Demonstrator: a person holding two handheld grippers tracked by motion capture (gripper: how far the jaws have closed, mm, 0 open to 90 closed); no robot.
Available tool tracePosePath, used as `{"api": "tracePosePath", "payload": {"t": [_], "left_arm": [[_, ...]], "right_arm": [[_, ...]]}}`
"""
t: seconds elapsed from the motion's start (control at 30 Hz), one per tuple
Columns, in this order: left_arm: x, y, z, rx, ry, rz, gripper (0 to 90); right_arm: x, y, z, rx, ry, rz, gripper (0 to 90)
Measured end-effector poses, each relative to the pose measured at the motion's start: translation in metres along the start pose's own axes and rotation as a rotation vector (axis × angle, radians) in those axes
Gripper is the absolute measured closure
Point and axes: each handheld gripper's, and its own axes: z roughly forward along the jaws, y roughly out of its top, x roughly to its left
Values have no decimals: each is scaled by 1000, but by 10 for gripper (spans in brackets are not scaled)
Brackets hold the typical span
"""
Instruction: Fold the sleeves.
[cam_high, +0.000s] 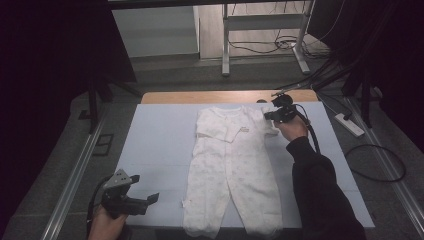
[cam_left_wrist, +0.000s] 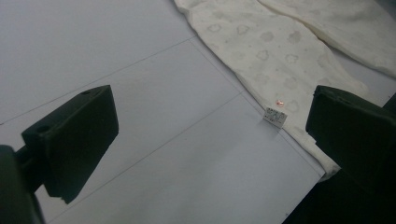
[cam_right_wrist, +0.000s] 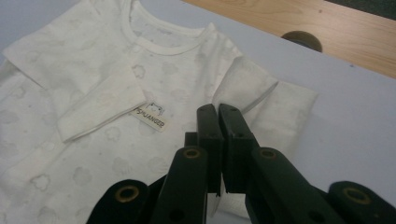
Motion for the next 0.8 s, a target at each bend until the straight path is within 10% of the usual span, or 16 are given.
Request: {"api": "tracePosePath", "payload": {"t": [0.8], "left_arm": [[1, 0, 0, -1, -1, -9, 22]], "right_arm": [[69, 15, 35, 17, 138, -134, 869]]}}
